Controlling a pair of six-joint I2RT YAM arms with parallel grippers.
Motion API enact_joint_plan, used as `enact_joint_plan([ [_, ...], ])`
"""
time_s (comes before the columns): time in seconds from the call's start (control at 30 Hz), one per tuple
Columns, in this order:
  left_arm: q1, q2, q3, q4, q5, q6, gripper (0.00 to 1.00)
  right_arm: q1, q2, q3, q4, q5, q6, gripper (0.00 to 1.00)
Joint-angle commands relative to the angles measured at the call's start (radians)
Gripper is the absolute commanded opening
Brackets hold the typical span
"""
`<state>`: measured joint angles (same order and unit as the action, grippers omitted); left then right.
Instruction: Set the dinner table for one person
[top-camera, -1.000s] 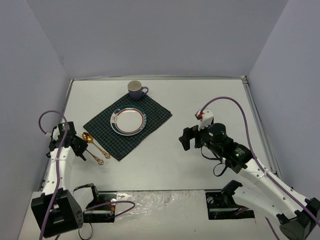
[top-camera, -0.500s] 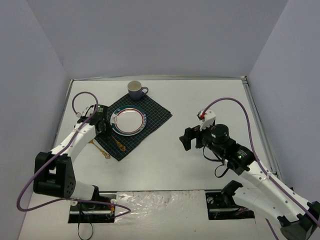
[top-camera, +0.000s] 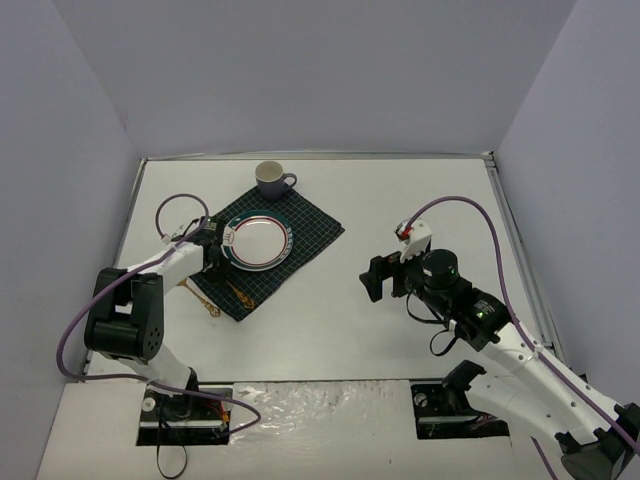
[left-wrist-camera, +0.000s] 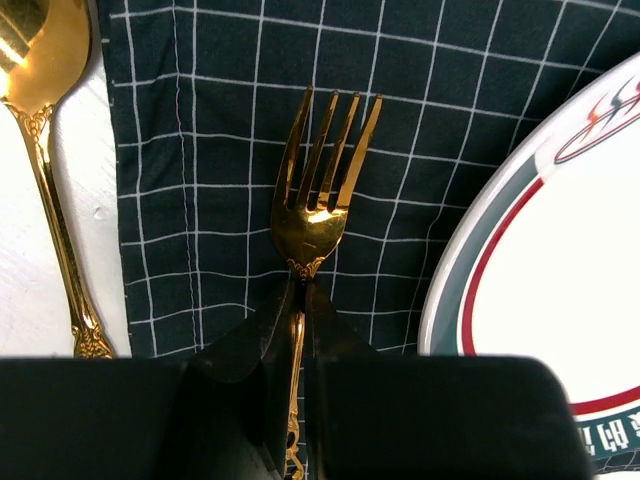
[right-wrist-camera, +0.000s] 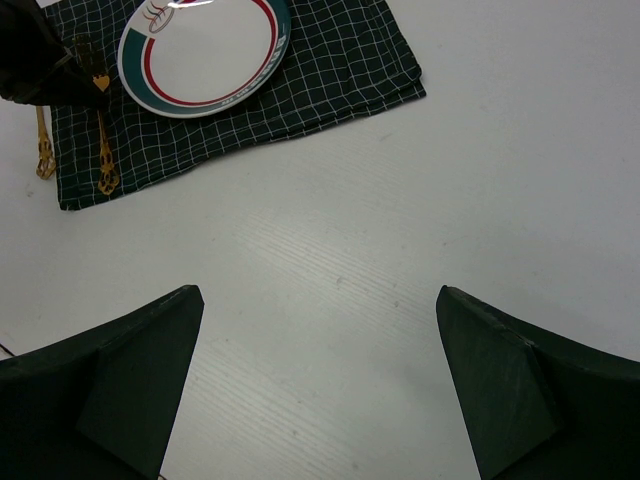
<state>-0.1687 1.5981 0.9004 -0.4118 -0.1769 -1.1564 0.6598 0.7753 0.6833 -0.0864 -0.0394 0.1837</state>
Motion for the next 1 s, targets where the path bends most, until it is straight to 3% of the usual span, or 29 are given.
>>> enact_joint_plan([
  [0.0, 0.024, -0.019, -0.025, 0.044, -0.023, 0.001, 0.00, -0.005, -0.010, 0.004, 0.068, 0.027, 0.008, 1.00],
  [0.57, 0.047, -0.102, -0.055, -0.005, -0.023, 0.018, 0.00, -0.005, -0.014, 0.003, 0.068, 0.029, 0.008, 1.00],
  [0.97, 0.046, -0.053, -0.050, 0.000, 0.011, 0.062, 0.00, -0.006, -0.021, 0.001, 0.068, 0.029, 0.008, 1.00],
])
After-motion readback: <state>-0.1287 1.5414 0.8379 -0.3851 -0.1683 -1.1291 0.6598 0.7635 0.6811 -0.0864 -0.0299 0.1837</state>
